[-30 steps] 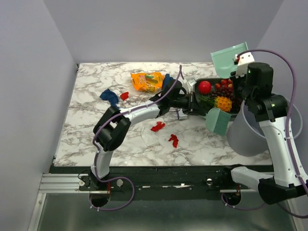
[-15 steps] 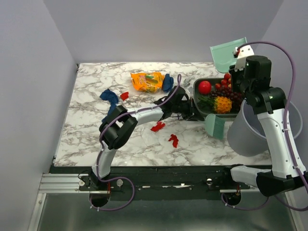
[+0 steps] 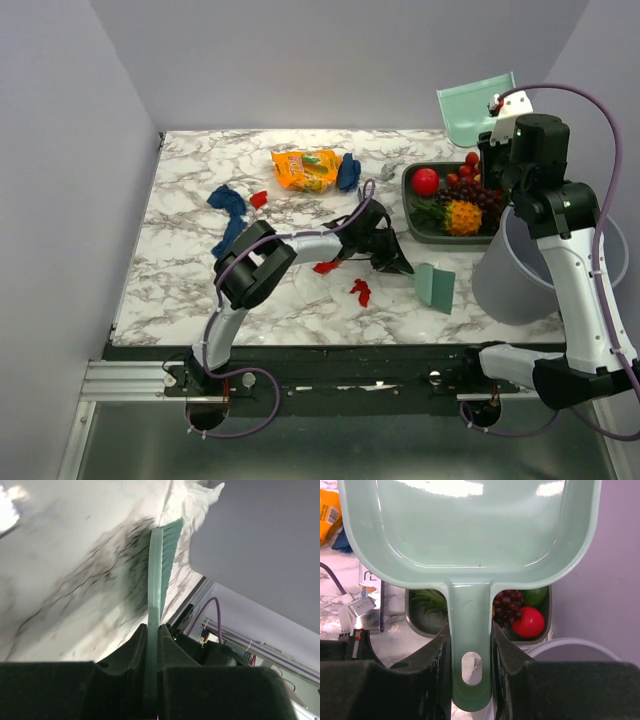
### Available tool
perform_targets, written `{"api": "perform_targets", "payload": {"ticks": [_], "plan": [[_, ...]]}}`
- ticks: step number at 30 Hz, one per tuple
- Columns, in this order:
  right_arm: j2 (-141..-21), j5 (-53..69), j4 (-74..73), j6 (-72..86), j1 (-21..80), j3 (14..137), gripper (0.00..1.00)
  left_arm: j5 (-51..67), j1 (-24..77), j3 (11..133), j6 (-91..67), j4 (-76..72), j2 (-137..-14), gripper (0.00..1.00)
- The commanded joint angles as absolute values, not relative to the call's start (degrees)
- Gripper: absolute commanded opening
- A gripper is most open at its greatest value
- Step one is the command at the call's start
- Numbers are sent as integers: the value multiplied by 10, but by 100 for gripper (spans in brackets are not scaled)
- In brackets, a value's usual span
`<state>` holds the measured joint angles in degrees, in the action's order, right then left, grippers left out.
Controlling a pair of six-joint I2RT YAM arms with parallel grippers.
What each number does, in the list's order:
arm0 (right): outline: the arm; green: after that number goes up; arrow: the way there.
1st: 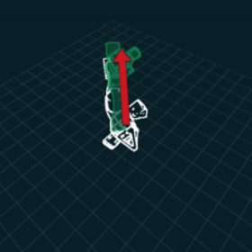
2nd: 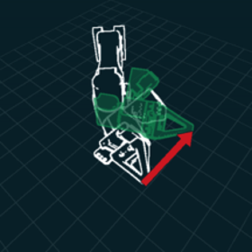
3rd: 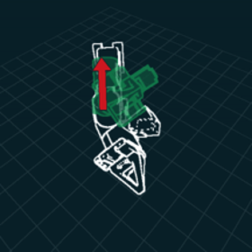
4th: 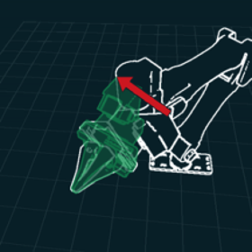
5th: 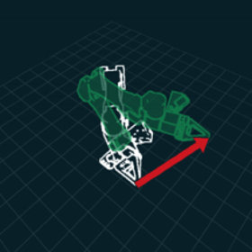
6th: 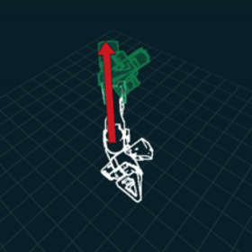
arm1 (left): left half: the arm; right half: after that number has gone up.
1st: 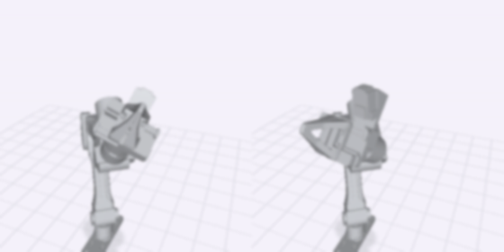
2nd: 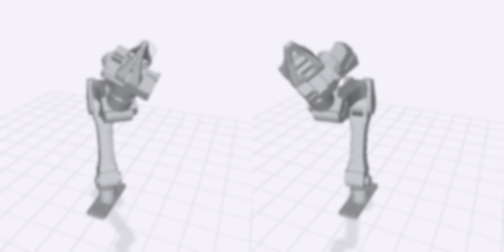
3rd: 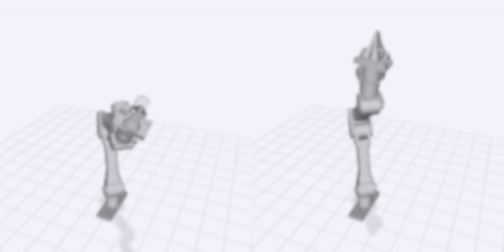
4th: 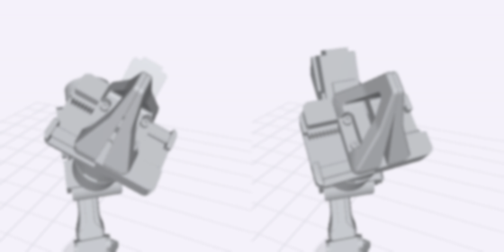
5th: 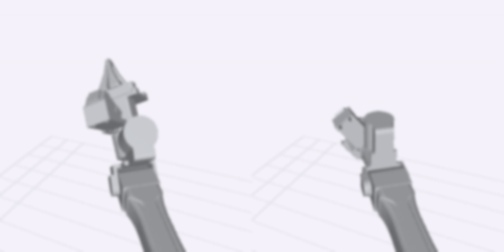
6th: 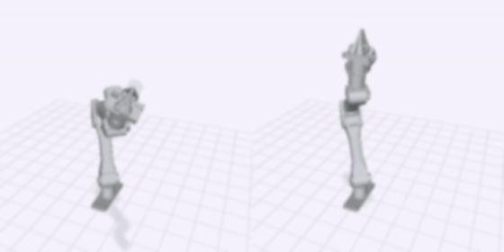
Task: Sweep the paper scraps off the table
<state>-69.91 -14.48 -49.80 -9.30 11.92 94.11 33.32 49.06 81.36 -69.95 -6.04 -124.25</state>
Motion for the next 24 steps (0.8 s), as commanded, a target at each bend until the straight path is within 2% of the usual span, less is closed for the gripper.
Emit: {"api": "perform_targets", "payload": {"ticks": [1,10,14,18,24], "plan": [[-684,-123,-483,-81,116,911,1,273,467,773,-691,49,-1172,0],[-700,-101,-465,-68,116,884,1,238,391,688,-577,161,-1048,0],[-714,-108,-457,-69,116,886,1,224,317,616,-556,212,-992,0],[-735,-102,-454,-69,116,903,1,208,252,598,-498,266,-948,0],[-760,-63,-463,-83,117,924,1,214,191,591,-443,224,-899,0]]}}
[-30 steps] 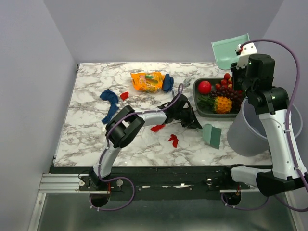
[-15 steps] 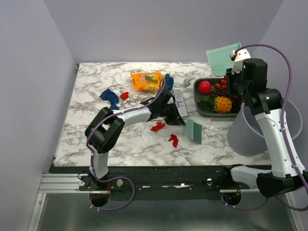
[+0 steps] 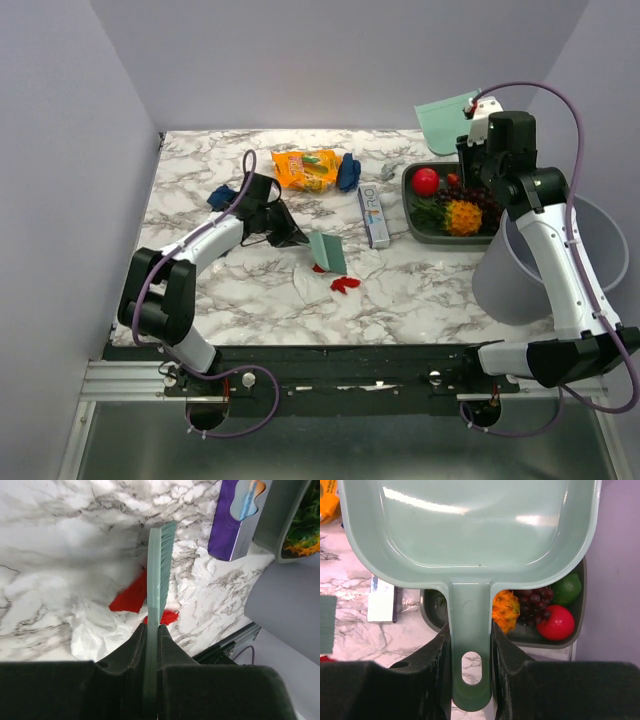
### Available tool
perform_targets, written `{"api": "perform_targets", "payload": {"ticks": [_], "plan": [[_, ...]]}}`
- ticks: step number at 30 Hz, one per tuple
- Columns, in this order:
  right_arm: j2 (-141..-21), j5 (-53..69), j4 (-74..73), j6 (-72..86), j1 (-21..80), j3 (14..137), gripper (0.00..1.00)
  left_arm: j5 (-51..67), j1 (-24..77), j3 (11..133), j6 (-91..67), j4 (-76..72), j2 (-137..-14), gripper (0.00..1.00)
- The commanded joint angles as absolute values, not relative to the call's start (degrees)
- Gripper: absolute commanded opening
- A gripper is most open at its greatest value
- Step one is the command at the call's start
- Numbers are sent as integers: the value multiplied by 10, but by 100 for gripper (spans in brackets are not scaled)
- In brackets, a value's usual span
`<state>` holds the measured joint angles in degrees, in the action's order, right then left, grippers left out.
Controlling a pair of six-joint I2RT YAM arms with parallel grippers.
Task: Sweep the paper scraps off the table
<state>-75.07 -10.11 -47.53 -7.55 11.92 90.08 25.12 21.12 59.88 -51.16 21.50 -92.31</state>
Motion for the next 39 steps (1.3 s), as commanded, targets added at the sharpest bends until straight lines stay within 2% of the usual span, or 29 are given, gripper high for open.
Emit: {"api": "perform_targets", "payload": {"ticks": [1,4,8,14,20,25,30,39], "plan": [[-761,-54,-464,-87,117,913,1,212,186,594,-431,215,-897,0],[-752,-29,-460,-98,119,873,1,196,178,620,-357,183,-886,0],[-737,39,-481,-191,145,771,1,205,170,671,-265,177,-864,0],[-723,86,-538,-324,167,699,1,219,161,720,-110,217,-812,0],[-700,77,-607,-404,168,641,1,260,163,786,-21,307,-855,0],[-680,67,-656,-446,168,590,1,269,164,881,52,444,-916,0],[-652,56,-647,-456,172,531,1,273,168,942,109,548,-948,0],[-660,45,-615,-450,192,503,1,308,217,1004,147,675,-967,0]]}}
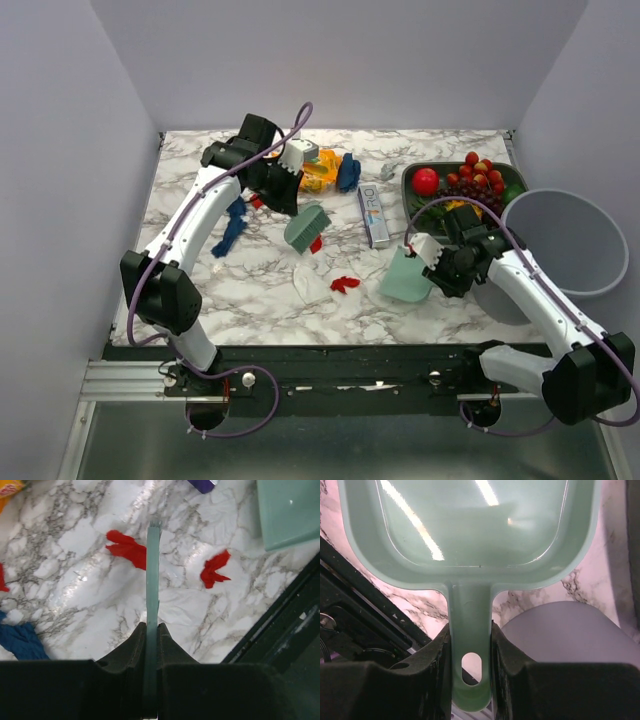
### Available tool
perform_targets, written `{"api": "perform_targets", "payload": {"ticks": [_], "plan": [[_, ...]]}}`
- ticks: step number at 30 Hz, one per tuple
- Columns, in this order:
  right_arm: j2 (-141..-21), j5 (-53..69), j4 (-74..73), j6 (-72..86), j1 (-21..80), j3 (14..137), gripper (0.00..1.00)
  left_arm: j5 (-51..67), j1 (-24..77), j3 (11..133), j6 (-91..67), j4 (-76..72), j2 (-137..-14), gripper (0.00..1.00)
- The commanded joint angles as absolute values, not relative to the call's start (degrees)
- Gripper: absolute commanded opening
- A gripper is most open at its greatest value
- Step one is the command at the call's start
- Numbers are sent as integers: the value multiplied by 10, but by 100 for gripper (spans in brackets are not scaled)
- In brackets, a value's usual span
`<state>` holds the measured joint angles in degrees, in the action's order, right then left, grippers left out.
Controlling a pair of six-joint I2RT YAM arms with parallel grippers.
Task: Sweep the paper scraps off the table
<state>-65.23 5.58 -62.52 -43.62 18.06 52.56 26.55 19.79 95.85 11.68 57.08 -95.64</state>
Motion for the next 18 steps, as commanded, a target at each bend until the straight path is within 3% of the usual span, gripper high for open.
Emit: {"api": "perform_targets", "payload": {"ticks": [1,18], "plan": [[-662,42,-613,-452,195,491,1,308,218,1009,143,682,-972,0],[-695,18,-600,-428,200,482,1,391,251,1049,64,650,-1112,0]]}}
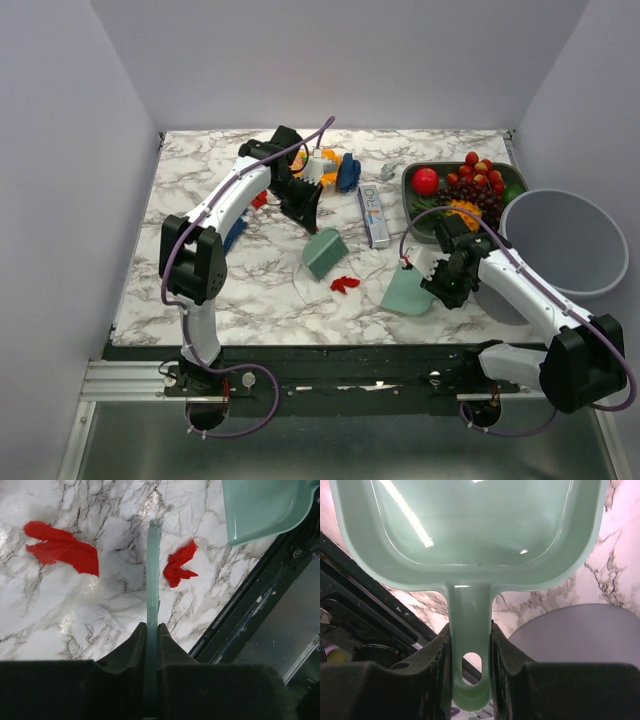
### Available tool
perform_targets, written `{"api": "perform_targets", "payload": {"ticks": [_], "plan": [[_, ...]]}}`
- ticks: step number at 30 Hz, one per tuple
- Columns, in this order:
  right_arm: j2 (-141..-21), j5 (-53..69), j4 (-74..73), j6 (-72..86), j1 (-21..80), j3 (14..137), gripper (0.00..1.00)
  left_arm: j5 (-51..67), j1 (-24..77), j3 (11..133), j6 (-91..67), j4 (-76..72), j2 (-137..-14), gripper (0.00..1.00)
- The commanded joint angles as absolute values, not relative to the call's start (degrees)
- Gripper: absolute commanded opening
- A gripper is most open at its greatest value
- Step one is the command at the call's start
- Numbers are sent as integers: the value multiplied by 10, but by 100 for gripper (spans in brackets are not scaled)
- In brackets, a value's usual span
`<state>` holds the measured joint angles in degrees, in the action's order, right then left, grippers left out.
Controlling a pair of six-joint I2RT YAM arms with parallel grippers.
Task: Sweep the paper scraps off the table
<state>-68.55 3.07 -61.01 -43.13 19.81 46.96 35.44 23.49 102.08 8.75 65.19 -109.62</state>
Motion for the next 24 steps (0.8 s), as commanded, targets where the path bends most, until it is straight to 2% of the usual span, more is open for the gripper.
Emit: {"api": "perform_targets", "payload": {"ticks": [1,11,16,24], "plan": [[-695,18,-600,-428,200,482,1,393,258,1049,61,649,-1115,0],[-688,65,-618,-429,200,462,1,453,318,1047,11,614,-1161,0],[-696,102,-622,-417,202,472,1,475,352,1094,12,612,-1186,0],[-700,106,-630,-398,201,489,1,524,328,1115,40,621,-1121,0]]}}
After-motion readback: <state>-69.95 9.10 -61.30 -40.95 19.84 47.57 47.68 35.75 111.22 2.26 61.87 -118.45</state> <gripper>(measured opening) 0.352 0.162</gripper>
